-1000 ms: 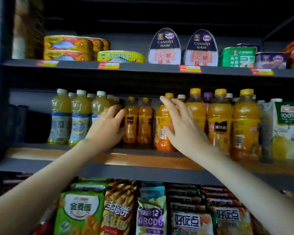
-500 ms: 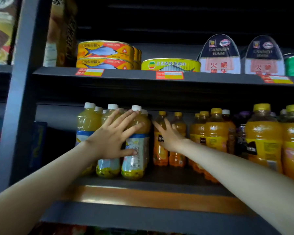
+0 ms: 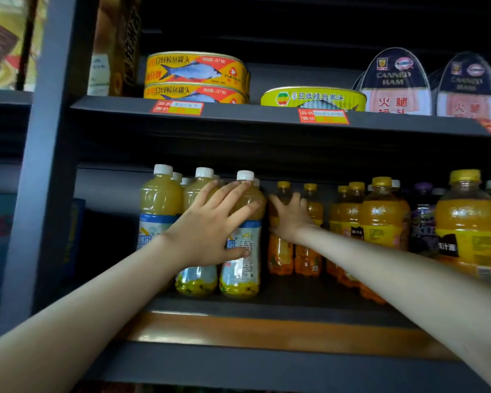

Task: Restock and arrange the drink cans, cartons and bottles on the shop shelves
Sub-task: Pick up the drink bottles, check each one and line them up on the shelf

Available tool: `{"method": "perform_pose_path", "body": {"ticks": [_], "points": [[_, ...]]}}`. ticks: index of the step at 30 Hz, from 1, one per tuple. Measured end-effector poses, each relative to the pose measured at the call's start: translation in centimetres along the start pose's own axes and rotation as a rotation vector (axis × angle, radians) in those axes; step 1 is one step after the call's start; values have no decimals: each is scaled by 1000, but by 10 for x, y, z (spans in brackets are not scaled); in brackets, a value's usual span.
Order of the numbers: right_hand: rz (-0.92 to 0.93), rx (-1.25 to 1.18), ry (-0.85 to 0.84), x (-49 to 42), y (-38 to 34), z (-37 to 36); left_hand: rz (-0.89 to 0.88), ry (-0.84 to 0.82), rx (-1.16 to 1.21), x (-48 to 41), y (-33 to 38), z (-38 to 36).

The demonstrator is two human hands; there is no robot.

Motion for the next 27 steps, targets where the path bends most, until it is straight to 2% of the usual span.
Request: {"method": "perform_pose_path", "body": {"ticks": [7, 13, 19, 23, 27], "points": [[-58, -34, 60, 11, 2, 15, 11, -4, -20, -1, 0, 2], [-109, -270, 108, 22, 3, 30, 36, -26, 8, -1, 2, 1], [46, -317, 72, 42, -8, 44, 125, -80, 41, -2, 8, 13], [104, -451, 165, 71, 3, 70, 248, -107, 128, -1, 16, 31], [177, -515, 306, 110, 18, 119, 417, -56, 273, -3, 32, 52]]}}
Point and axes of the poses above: each hand's wrist, its own x-axis away from the middle knuckle, its own z-axis out of the back of the hand, y = z × x, the point moved 8 cm from there along -x, towards the middle knuckle, and after that the axes turned 8 degrees about y, right-handed, at the moved point
